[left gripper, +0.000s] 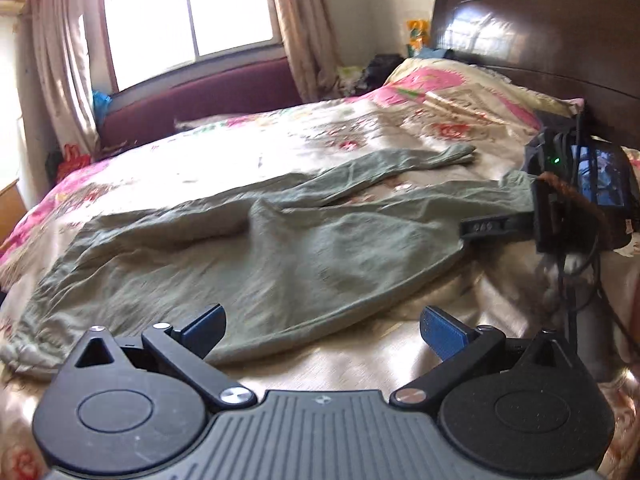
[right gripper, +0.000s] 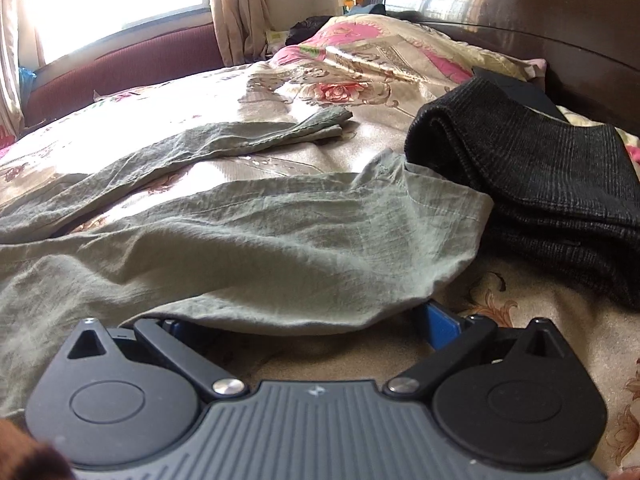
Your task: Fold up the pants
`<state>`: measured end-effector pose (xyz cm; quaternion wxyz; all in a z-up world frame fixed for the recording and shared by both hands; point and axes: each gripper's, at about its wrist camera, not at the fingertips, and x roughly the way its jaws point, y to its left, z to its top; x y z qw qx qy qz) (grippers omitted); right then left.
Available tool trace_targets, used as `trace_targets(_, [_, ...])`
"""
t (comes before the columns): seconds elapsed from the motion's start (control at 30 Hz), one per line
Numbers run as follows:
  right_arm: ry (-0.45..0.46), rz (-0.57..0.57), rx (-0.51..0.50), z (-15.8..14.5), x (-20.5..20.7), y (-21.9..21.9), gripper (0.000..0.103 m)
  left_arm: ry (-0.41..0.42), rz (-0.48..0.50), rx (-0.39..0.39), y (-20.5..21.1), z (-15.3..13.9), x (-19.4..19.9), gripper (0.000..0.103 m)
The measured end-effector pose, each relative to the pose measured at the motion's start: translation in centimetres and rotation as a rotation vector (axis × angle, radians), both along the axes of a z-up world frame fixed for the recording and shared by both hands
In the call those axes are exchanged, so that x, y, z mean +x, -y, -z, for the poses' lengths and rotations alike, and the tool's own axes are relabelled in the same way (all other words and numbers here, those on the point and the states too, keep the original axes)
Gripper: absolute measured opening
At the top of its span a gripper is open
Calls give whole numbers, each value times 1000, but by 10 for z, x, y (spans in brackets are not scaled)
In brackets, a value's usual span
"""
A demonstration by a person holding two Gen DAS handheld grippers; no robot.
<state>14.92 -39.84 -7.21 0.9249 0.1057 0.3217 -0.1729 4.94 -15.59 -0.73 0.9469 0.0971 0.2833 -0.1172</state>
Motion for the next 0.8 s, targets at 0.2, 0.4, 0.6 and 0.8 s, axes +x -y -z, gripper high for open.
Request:
trace_targets(0.2, [82,-72,148,-58,-80,-23,102,54,-59,-11,-32,-25,-8,103])
trace_targets(0.4, [237,-204,74,-98,-165,-89,102,51,-107,-41,-64,-29,-21,103])
trace_targets(0.6, [127,-250,73,-90,-182,-131,102,-14,-167,-51,-92,-15,-35,103])
trace_targets(0.8, [72,-258,88,-77,-193,-156,102,-48,-203,-38,-111,1,-51,103])
